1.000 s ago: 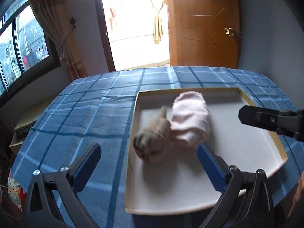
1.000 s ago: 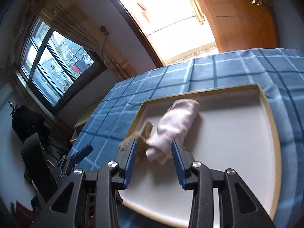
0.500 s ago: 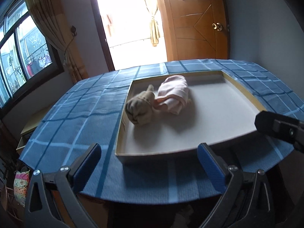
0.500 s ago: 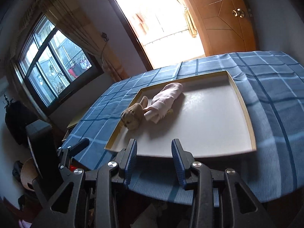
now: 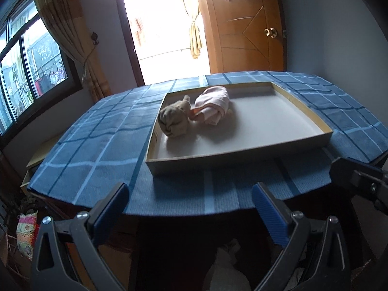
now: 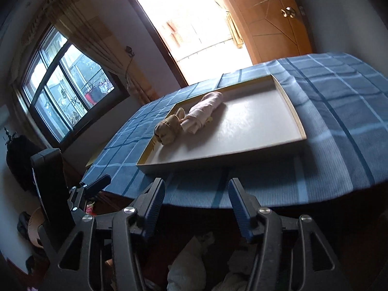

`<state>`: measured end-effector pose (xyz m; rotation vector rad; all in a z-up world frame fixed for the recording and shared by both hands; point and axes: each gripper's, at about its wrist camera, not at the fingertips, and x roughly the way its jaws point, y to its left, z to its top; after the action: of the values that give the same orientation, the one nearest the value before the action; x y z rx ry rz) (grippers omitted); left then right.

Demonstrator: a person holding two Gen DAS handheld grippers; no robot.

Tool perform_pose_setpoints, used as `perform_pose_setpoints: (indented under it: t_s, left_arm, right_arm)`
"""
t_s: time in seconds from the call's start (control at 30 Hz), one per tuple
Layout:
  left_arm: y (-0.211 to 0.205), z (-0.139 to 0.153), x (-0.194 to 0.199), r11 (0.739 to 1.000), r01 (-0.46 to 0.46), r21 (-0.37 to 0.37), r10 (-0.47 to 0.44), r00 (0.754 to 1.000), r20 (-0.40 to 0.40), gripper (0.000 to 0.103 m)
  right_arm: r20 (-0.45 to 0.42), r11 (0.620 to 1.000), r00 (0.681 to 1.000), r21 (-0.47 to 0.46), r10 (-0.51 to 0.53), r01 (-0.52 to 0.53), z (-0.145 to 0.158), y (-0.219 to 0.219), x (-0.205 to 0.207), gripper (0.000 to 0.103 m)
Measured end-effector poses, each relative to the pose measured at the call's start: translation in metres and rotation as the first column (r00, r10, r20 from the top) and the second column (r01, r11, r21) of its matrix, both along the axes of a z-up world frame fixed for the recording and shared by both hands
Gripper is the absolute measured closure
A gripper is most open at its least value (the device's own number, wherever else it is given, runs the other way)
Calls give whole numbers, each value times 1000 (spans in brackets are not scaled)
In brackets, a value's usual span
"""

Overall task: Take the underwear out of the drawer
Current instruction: 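Move both open tools back down toward the open drawer, then grasp the white dotted garment with the left tool while the right tool grasps the grey sock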

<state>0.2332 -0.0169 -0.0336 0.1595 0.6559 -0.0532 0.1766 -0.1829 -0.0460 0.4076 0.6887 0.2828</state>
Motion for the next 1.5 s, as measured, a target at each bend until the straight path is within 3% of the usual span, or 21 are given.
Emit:
perform_pose_setpoints:
  t_s: [0.47, 0.8, 0.93, 1.07, 1.27, 1.37, 1.5]
  left_arm:
    - [16, -30, -29, 998, 2, -60, -8, 995, -101, 1]
    - [44, -66, -42, 995, -33, -99, 6, 965, -263, 1]
    - [44, -78, -47, 995, -10, -96, -20, 950, -311, 1]
    - [35, -89, -49, 997, 21, -77, -47, 933, -357, 2]
    - [17, -102, -51, 990, 82, -115, -124, 893, -432, 5]
    - [8, -108, -48, 990, 101, -102, -137, 877, -460, 12]
    - [1, -128, -41, 989, 107, -101, -144, 828, -541, 26]
  right_arm:
    - [6, 996, 997, -57, -71, 71, -19, -6, -47, 45]
    - [-94, 992, 990, -73, -109, 102, -57, -19, -68, 45]
    - [-217, 998, 975, -3, -55, 56, -75, -25, -77, 45]
    - [-264, 999, 964, 7, -33, 36, -82, -29, -95, 45]
    - [-309, 999, 950, 6, -42, 46, -94, -35, -103, 45]
    - [-324, 999, 945, 18, -35, 43, -101, -33, -100, 45]
    - [-333, 999, 942, 2, -38, 41, -106, -30, -95, 45]
